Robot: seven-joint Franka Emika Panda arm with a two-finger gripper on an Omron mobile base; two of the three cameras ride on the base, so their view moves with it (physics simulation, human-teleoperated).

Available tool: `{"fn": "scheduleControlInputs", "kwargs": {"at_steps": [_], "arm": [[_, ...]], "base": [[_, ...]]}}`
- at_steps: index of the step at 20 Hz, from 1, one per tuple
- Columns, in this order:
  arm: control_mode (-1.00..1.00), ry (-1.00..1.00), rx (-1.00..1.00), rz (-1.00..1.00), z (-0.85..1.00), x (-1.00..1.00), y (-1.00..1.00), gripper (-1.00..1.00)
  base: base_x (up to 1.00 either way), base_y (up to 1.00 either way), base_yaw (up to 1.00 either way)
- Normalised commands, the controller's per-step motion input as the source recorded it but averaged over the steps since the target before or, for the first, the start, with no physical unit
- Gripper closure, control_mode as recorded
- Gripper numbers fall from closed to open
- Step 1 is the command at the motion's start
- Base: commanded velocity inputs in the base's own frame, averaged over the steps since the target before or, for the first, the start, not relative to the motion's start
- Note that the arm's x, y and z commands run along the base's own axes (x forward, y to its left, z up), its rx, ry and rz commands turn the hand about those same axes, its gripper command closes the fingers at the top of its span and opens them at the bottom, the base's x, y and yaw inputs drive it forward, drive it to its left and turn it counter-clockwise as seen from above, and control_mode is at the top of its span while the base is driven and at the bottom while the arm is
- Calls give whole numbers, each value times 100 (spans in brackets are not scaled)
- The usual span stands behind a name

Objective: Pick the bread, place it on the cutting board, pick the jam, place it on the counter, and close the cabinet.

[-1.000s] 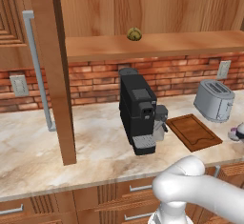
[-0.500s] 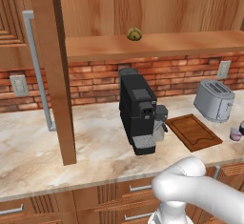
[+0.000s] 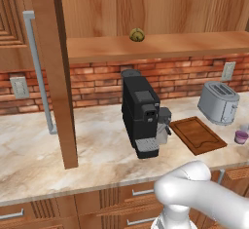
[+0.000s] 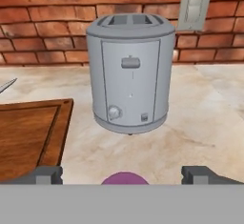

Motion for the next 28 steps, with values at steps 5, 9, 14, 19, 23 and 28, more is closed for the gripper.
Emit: {"fn": "scheduleControlInputs", "kwargs": {"at_steps": [5, 9, 14, 19, 23, 28], "arm": [[-100, 0, 0, 0, 43, -25, 0, -100], [-100, 0, 0, 0, 39, -17, 7, -100], [-100, 0, 0, 0, 19, -24, 18, -100], [-100, 0, 0, 0, 25, -28, 20, -100], [-100, 0, 0, 0, 31, -26, 27, -100], [-100, 0, 0, 0, 38, -15, 32, -100]], "base": [[0, 0, 0], [0, 0, 0], [0, 0, 0], [0, 0, 0], [0, 0, 0], [0, 0, 0]]}}
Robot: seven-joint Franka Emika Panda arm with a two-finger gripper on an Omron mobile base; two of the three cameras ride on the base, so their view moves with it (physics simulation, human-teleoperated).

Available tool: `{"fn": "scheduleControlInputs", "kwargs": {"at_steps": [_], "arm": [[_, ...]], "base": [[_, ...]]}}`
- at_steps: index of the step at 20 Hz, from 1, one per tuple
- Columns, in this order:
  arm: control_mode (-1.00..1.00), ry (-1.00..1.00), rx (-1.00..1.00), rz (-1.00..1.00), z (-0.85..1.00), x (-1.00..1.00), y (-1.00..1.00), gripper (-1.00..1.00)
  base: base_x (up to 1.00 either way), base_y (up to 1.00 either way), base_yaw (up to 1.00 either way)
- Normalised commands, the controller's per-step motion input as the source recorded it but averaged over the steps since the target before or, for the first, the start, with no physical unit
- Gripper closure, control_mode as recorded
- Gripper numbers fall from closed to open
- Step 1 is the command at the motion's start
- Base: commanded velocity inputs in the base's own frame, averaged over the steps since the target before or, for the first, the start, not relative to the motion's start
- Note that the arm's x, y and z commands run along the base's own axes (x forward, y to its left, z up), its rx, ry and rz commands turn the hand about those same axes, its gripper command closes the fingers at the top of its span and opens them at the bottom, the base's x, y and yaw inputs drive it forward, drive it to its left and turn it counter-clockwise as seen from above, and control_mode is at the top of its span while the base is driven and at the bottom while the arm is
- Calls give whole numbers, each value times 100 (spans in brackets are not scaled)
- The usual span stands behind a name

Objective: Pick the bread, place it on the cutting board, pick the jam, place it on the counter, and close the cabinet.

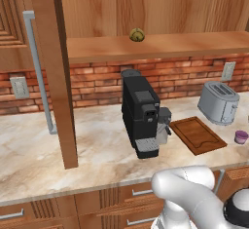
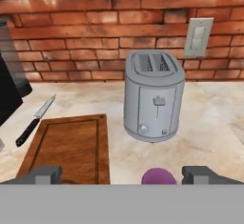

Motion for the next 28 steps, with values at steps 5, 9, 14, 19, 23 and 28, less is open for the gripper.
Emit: {"fn": "scheduleControlInputs", "kwargs": {"at_steps": [5, 9, 14, 19, 23, 28], "arm": [[-100, 0, 0, 0, 34, -20, 34, -100], [-100, 0, 0, 0, 30, -14, 36, -100], [-100, 0, 0, 0, 32, -13, 38, -100], [-100, 0, 0, 1, 23, -12, 38, -100], [-100, 3, 0, 3, 24, -14, 37, -100], [-100, 4, 0, 2, 24, -14, 33, -100]], "base": [[0, 0, 0], [0, 0, 0], [0, 0, 0], [0, 0, 0], [0, 0, 0], [0, 0, 0]]}}
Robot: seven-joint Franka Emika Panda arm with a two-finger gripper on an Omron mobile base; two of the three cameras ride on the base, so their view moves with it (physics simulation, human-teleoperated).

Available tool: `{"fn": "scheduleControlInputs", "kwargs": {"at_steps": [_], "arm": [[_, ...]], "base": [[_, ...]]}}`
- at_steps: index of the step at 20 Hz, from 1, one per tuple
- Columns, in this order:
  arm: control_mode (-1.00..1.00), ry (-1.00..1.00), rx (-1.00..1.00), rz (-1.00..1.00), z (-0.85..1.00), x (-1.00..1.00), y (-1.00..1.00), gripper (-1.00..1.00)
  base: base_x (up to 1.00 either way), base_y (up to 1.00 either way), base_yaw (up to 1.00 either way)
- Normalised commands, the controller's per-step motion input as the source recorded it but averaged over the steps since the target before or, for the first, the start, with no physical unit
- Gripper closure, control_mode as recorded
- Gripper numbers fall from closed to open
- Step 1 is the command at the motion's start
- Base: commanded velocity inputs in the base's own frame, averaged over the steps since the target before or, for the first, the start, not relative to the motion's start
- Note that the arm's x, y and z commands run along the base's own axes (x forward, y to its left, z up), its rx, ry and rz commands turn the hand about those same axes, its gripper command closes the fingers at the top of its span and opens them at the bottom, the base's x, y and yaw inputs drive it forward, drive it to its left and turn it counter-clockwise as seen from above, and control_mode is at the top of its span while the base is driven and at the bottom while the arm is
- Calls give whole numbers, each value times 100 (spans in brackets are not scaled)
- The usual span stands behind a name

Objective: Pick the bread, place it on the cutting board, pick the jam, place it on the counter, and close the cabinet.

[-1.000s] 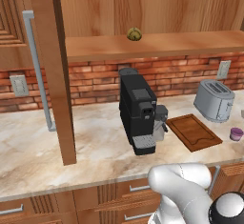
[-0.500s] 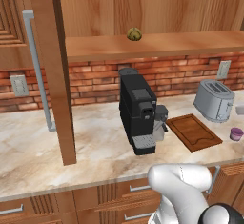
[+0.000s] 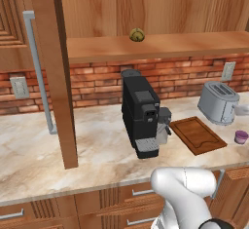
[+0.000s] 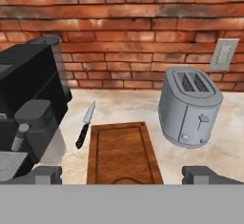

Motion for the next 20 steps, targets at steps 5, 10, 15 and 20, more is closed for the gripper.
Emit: {"fn": "scheduleControlInputs", "kwargs": {"at_steps": [5, 10, 15, 20], "arm": [[-100, 3, 0, 0, 29, -16, 31, -100], [-100, 0, 0, 0, 35, -23, 30, -100], [-100, 0, 0, 0, 29, -20, 31, -100], [-100, 0, 0, 0, 27, -21, 34, -100]], "base": [[0, 0, 0], [0, 0, 0], [0, 0, 0], [0, 0, 0]]}}
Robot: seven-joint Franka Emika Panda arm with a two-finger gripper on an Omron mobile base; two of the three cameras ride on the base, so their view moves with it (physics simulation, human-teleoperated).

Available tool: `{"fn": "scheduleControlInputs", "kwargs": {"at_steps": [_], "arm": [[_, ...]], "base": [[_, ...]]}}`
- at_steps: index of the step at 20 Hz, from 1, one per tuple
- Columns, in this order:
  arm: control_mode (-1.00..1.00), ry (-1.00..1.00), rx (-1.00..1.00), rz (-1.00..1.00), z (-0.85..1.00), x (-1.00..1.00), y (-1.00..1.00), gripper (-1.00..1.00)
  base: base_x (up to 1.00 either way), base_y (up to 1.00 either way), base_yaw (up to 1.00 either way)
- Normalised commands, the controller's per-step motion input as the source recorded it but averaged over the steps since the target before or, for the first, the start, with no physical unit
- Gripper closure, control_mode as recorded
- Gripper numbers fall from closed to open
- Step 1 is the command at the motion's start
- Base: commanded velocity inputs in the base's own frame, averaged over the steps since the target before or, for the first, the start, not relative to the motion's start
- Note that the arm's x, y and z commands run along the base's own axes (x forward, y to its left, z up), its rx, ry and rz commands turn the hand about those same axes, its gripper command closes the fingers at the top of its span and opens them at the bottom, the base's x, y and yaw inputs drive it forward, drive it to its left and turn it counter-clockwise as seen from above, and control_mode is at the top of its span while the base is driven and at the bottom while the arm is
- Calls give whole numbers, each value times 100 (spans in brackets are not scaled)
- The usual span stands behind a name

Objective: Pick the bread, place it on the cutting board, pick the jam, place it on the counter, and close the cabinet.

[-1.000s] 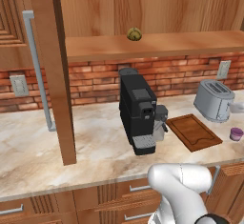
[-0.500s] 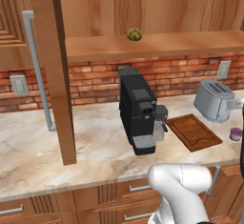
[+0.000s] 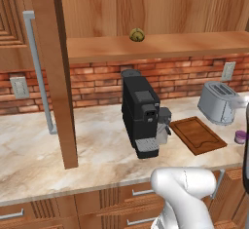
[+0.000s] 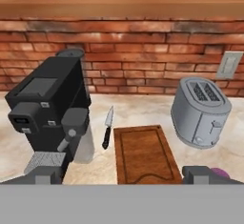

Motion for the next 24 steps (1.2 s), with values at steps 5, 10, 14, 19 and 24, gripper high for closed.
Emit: {"fn": "scheduleControlInputs", "kwargs": {"at_steps": [5, 10, 14, 19, 24], "arm": [[-100, 1, 0, 0, 31, -18, 37, -100], [-100, 2, 0, 0, 30, -9, 35, -100], [-100, 5, 0, 0, 28, -13, 30, -100], [-100, 3, 0, 0, 33, -10, 30, -100], [-100, 0, 0, 1, 39, -23, 23, -100]], "base": [[0, 0, 0], [0, 0, 0], [0, 0, 0], [0, 0, 0], [0, 0, 0]]}}
